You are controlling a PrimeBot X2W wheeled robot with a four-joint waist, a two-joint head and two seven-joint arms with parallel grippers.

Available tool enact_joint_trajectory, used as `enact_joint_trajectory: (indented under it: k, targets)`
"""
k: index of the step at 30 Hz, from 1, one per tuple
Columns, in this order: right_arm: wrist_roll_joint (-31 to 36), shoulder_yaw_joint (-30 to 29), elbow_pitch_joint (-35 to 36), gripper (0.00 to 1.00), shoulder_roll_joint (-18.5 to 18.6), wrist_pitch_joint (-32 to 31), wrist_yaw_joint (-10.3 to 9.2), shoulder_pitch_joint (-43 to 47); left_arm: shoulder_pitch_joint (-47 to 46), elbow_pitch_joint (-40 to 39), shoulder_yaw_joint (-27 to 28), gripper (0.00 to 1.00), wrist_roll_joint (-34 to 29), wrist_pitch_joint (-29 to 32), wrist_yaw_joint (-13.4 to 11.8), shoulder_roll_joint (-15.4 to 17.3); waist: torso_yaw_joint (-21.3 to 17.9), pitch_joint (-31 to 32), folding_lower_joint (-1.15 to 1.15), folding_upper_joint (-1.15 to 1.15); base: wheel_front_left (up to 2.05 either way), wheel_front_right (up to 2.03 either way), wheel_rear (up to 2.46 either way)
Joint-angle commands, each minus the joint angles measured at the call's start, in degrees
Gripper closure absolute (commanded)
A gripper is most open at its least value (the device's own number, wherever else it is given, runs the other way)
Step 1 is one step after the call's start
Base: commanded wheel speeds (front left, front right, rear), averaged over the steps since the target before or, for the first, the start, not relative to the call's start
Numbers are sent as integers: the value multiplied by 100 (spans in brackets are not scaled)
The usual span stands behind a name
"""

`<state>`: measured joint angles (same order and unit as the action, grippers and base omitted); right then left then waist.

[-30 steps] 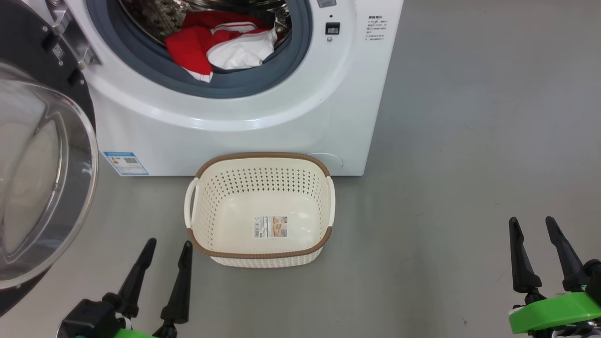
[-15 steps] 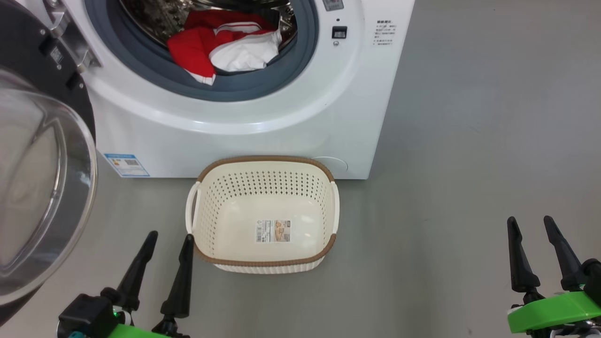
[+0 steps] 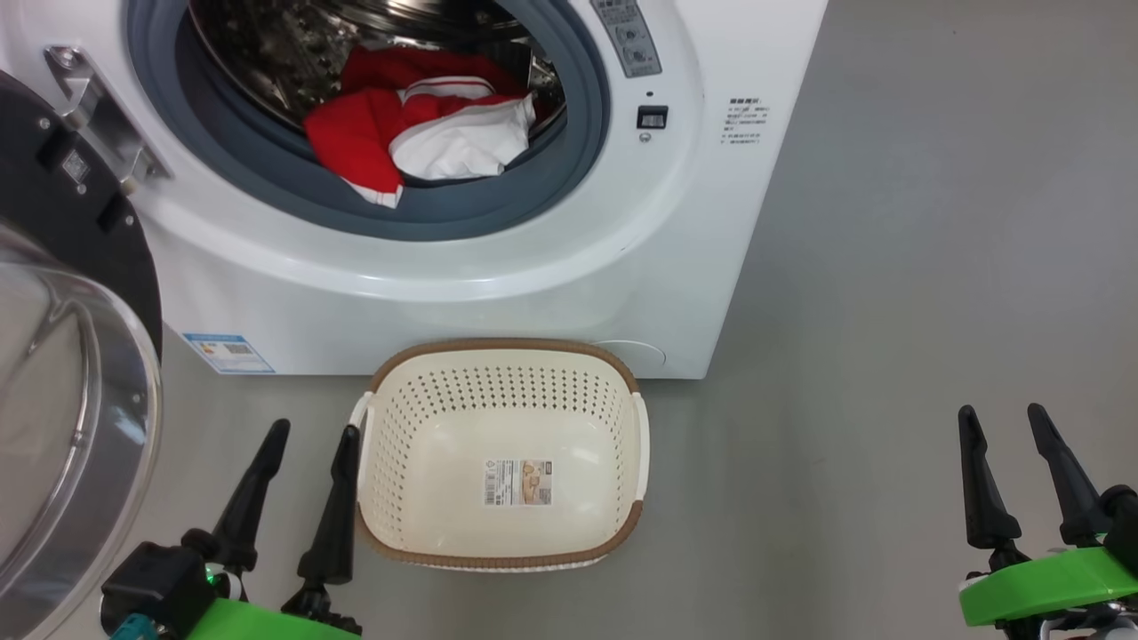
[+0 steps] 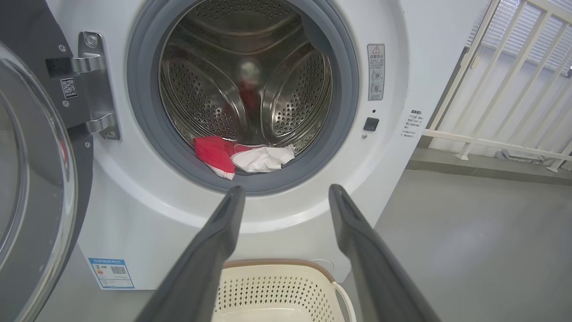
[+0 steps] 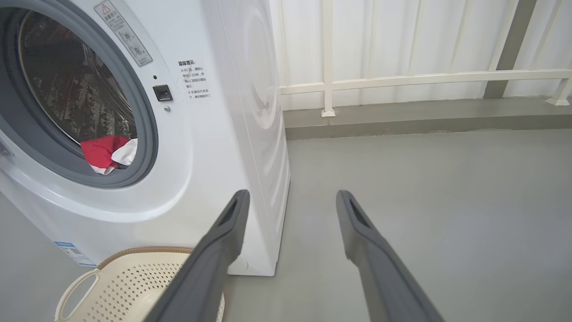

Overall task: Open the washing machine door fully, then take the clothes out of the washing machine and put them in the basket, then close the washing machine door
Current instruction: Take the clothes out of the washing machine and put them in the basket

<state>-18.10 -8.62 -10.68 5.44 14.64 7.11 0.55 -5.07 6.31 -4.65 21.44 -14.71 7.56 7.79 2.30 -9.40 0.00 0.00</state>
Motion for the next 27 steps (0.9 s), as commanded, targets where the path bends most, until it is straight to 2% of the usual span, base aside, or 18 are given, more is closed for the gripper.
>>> enact_joint_trajectory:
  k: [1, 18, 27]
  targets:
    - [21, 118, 135, 0, 97, 36, 37, -194, -155, -120, 233, 0, -66, -29, -8, 56, 6, 6, 0, 0, 38, -38, 0]
    - [16, 151, 149, 0, 112, 36, 37, -132, -133, 16, 171, 0, -28, -29, -8, 5, 43, 31, 0, 0, 2, -2, 0]
    - [33, 257, 210, 0, 63, 36, 37, -322, -1111, 725, -88, 0, -193, -29, -8, 115, -80, -395, 0, 0, 0, 0, 0]
